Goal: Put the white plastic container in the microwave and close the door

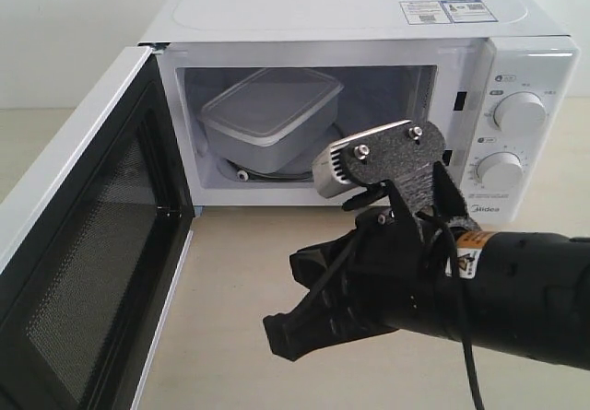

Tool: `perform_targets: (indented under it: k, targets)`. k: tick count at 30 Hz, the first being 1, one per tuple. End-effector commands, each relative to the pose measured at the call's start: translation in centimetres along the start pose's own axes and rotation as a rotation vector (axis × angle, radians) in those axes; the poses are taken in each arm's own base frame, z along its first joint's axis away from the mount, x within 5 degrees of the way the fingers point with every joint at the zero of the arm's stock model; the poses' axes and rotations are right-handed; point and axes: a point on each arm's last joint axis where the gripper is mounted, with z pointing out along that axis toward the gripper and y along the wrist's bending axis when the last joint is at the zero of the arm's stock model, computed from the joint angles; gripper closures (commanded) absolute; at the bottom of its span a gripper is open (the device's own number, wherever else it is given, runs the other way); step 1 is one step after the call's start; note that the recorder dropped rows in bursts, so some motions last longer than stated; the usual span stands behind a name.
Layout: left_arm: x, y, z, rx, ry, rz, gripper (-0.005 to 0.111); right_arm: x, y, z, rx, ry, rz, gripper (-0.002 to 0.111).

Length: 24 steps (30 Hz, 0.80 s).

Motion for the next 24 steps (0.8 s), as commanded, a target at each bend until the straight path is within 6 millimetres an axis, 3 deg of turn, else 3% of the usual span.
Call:
perform_targets:
  k: [1, 6, 14, 18, 24]
  targets:
    - [0.1, 0.0, 0.0, -0.002, 0.0, -0.002, 0.102, -1.1, 0.2, -1.8, -0.018, -0.077, -0.01, 0.109]
    - [0.1, 0.0, 0.0, -0.002, 0.0, -0.002, 0.102, -2.5, -0.1, -5.2, -0.03, -0.169, -0.163, 0.109]
    - [0.1, 0.0, 0.0, -0.002, 0.0, -0.002, 0.102, -3.3, -5.0, -11.3, 0.158, -0.274, -0.052, 0.109]
    - [0.1, 0.0, 0.0, -0.002, 0.0, -0.002, 0.102, -1.3, -6.5, -14.9, 0.303, -0.394, -0.007, 0.109]
    - [0.1, 0.0, 0.0, -0.002, 0.0, -0.002, 0.102, 3.8, -6.2, -18.0, 0.421, -0.553, -0.035, 0.109]
